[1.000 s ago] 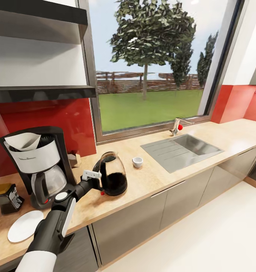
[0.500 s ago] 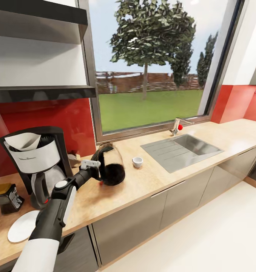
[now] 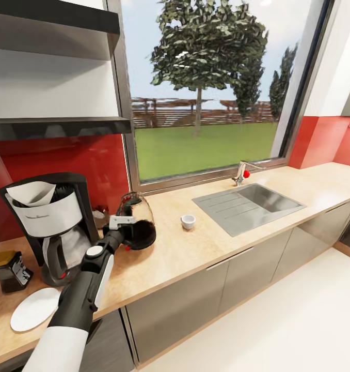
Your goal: Set up a coffee station on the kitchen countertop: keep the coffee maker on the countertop, move the bottle of coffee from the kitchen shelf to the counter next to the coffee maker, place a paper coffee filter on top of the coffee maker, put the saucer next to the coffee maker with the coffee cup on the saucer, and place the electric kettle next to the coffee maker.
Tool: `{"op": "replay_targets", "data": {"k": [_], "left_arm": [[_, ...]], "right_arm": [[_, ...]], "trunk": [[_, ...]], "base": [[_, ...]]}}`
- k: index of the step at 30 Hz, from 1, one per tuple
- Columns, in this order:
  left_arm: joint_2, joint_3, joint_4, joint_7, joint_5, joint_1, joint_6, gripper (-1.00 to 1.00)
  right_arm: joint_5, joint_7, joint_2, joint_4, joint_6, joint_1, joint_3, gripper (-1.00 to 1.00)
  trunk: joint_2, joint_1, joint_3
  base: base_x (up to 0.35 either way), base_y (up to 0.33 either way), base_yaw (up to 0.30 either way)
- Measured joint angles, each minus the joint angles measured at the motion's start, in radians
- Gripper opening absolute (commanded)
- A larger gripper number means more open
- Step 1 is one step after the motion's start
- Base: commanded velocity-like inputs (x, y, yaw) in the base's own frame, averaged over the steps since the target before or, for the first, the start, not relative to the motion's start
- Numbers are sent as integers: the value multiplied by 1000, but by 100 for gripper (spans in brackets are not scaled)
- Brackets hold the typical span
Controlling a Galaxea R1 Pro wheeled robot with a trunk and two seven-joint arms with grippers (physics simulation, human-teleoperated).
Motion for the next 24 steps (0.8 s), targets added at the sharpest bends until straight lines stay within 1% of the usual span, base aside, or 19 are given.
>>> {"op": "replay_targets", "data": {"k": [4,6,17,21,24], "left_arm": [[0,-33,0,-2,0,2,0,-100],[0,-38,0,-1,-2,1,0,-100],[0,-42,0,2,-2,1,0,-100],[0,-41,1,5,-2,1,0,-100],[0,-40,1,10,-3,1,0,-100]], "right_arm": [[0,0,0,1,0,0,0,100],[0,0,0,1,0,0,0,100],[0,-2,0,2,0,0,0,100],[0,-2,0,2,0,0,0,100],[0,-2,0,2,0,0,0,100]], "trunk": [[0,0,0],[0,0,0],[0,0,0],[0,0,0],[0,0,0]], "base": [[0,-35,0],[0,-186,0],[0,-263,12],[0,-241,189],[0,-102,257]]}}
